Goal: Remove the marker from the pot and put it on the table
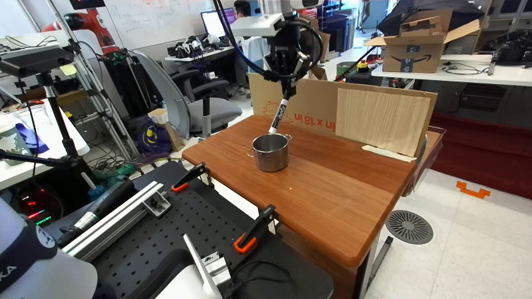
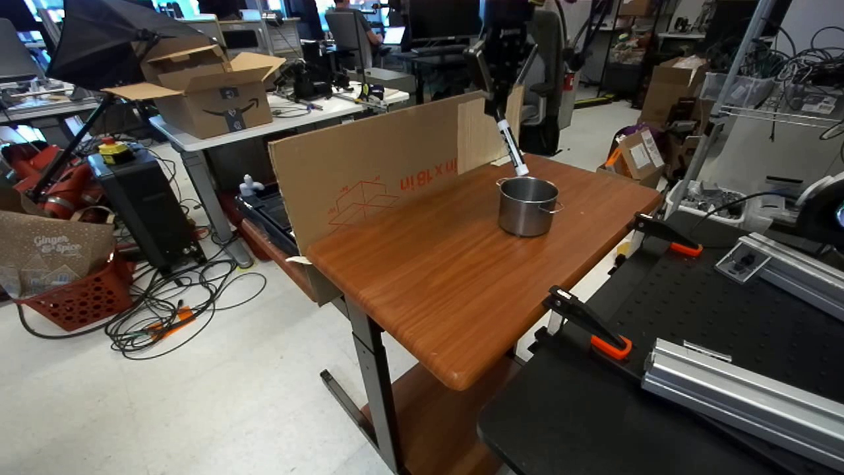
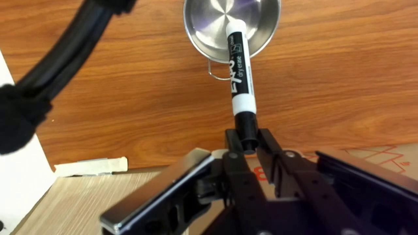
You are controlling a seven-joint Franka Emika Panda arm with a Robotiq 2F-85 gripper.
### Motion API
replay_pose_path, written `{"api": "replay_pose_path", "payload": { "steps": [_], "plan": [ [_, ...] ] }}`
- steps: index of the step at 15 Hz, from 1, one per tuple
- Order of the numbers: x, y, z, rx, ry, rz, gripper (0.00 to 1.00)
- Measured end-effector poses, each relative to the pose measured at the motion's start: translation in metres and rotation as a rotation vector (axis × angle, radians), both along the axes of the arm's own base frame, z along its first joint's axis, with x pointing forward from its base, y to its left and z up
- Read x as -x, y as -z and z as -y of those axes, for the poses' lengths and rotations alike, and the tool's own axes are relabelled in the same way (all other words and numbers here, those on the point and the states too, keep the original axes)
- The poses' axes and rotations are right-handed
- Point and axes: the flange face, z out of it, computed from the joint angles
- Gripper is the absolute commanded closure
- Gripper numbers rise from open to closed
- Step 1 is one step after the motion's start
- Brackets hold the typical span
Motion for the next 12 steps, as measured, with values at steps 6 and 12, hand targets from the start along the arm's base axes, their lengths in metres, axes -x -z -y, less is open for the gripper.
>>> {"api": "replay_pose_path", "payload": {
  "steps": [6,12],
  "plan": [
    [0.006,-0.046,-0.025,-0.022,-0.034,0.076,0.95],
    [0.012,-0.02,-0.081,-0.032,-0.123,0.028,0.95]
  ]
}}
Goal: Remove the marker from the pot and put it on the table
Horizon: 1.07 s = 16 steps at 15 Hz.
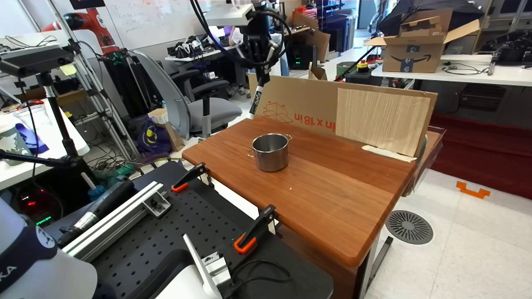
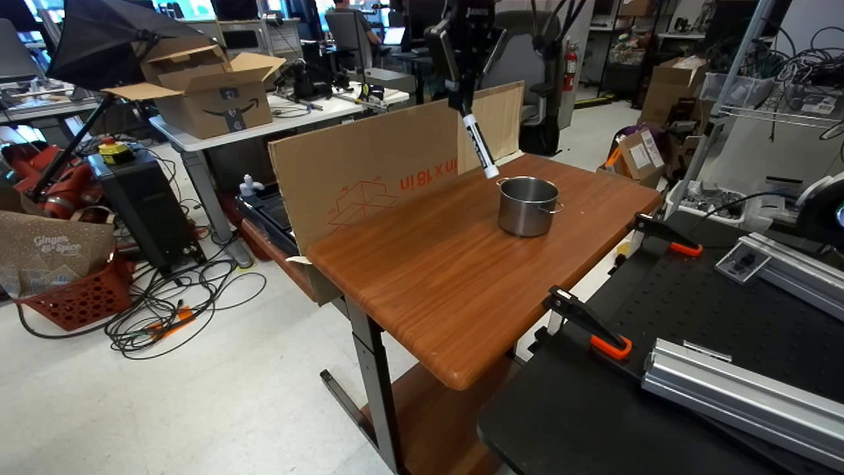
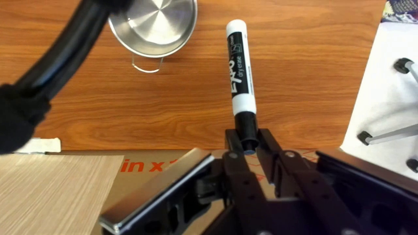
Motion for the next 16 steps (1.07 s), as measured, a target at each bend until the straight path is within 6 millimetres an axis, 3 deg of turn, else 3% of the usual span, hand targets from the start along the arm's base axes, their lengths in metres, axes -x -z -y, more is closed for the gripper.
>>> {"api": "replay_pose_path", "payload": {
  "steps": [5,16],
  "plan": [
    [0.006,0.046,-0.035,0.004,-0.057,-0.08,0.95],
    [-0.015,0.116,-0.053,0.004,-0.076,-0.166,0.95]
  ]
}}
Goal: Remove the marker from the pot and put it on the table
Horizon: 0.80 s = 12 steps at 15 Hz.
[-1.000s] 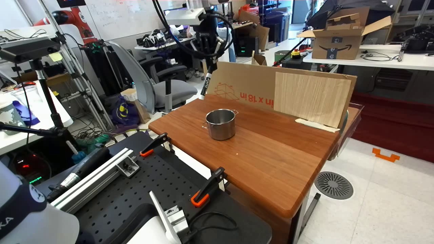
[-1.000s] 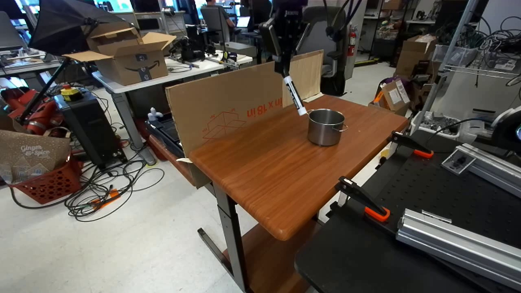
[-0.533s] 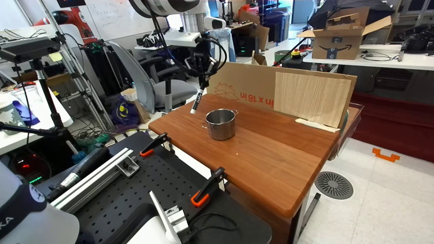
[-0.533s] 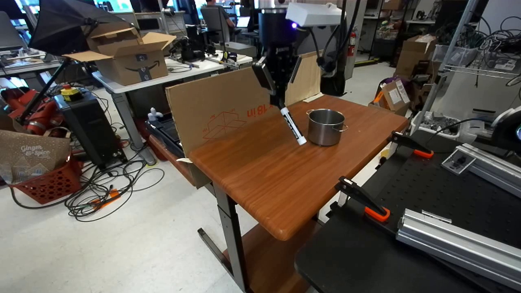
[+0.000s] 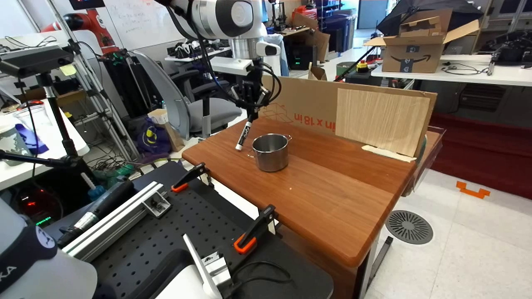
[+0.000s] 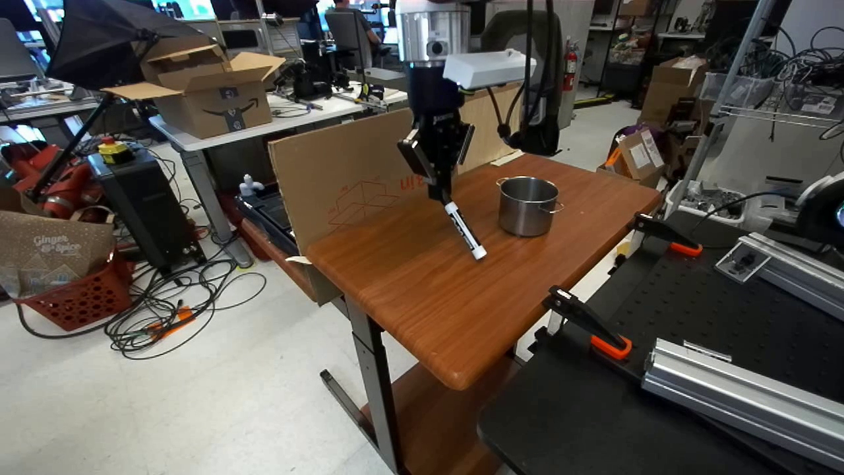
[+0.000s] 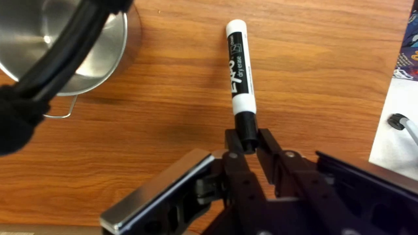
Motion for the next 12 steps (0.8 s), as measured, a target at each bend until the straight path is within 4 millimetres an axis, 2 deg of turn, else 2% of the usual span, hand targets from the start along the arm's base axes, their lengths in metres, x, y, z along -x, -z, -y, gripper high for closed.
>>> {"api": "replay_pose_path", "payload": {
  "steps": [12],
  "plan": [
    [-0.039,0.057,-0.015,0.009,0.017,-0.019,0.95]
  ]
}}
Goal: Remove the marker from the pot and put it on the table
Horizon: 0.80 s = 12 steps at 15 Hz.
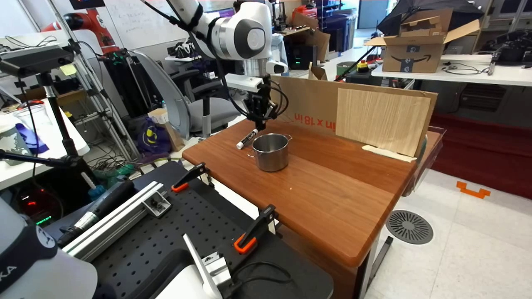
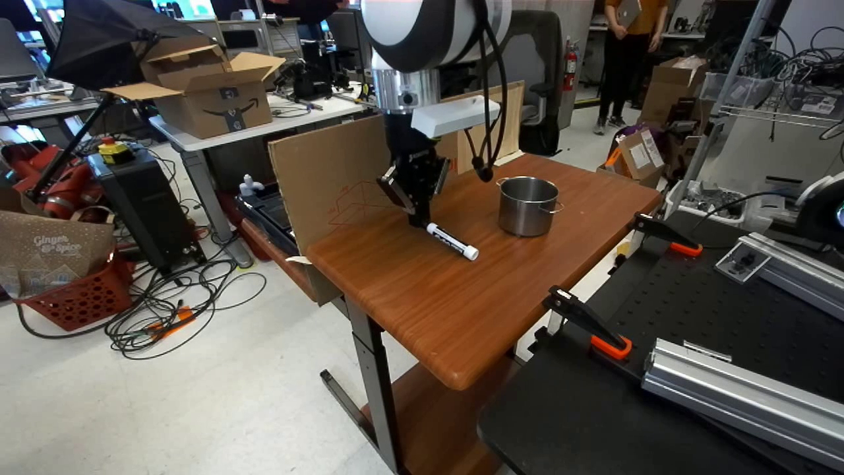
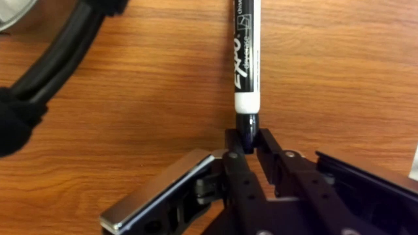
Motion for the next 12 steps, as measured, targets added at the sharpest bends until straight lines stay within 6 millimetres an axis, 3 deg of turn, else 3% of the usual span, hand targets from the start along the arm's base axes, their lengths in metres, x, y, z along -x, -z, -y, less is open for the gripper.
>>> {"api": "replay_pose_path", "payload": {
  "steps": [2,3,4,11,12],
  "plan": [
    [-0.006,0.008,-0.001,0.004,0.01,0.0,0.95],
    [-0.008,0.011,-0.001,0.007,0.016,0.001,0.56],
    [-0.01,0.014,-0.001,0.01,0.02,0.002,0.55],
    [-0.02,0.022,-0.002,0.019,0.05,0.01,0.04],
    [-0.021,0.022,-0.002,0.019,0.053,0.011,0.01]
  ]
}}
